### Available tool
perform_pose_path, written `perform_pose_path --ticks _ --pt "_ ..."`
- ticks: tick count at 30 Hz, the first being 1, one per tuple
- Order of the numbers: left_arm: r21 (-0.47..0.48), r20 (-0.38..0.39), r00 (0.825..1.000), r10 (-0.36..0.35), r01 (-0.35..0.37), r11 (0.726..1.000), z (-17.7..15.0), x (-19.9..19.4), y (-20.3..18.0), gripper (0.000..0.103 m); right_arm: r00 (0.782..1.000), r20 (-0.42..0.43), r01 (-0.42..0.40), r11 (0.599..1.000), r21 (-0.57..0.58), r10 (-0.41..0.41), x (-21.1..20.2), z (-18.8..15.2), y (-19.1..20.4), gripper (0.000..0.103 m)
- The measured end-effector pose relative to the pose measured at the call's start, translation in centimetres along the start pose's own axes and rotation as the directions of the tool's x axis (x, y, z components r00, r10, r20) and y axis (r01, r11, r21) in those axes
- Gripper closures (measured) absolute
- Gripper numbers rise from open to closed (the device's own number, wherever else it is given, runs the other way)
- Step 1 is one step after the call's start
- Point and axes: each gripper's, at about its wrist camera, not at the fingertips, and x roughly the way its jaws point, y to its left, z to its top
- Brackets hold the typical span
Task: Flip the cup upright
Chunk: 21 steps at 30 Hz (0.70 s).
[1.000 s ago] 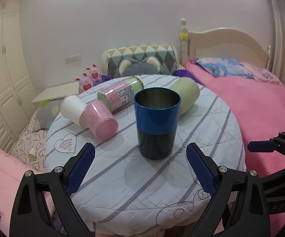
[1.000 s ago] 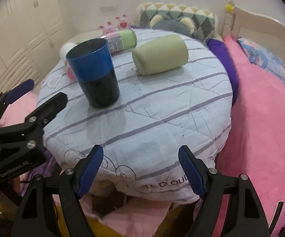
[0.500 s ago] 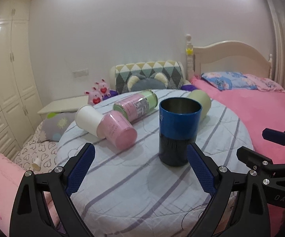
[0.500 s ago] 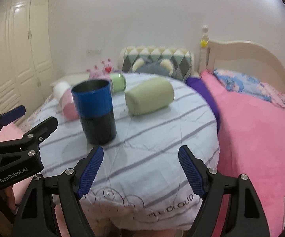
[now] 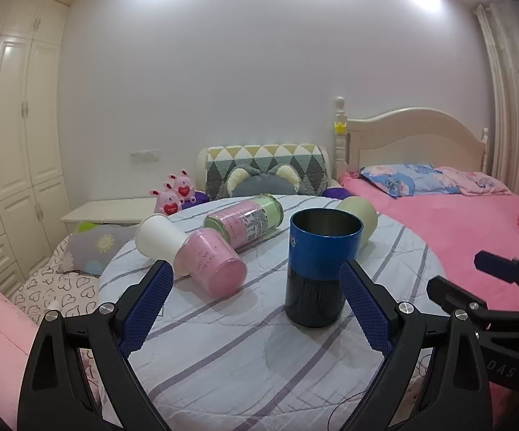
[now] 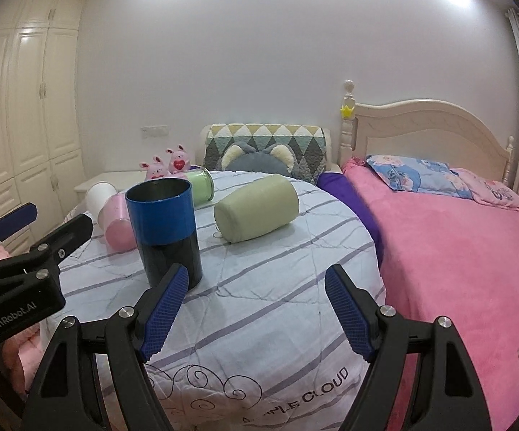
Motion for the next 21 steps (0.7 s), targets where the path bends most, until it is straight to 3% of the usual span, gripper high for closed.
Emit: perform_pose_path --ticks 5,21 --pt "-0.003 0.014 1.000 0.003 -0.003 1.000 -0.2 0.2 0.0 0.008 1.000 0.006 -0.003 0.999 0.035 0.002 0.0 -0.6 -0.3 0.023" --pt "-0.015 0.037 0.999 0.012 -0.012 1.000 -0.6 -0.2 0.3 0.008 1.000 0.029 0.005 1.000 -0.001 -0.005 -0.1 -1.1 0.5 0.023"
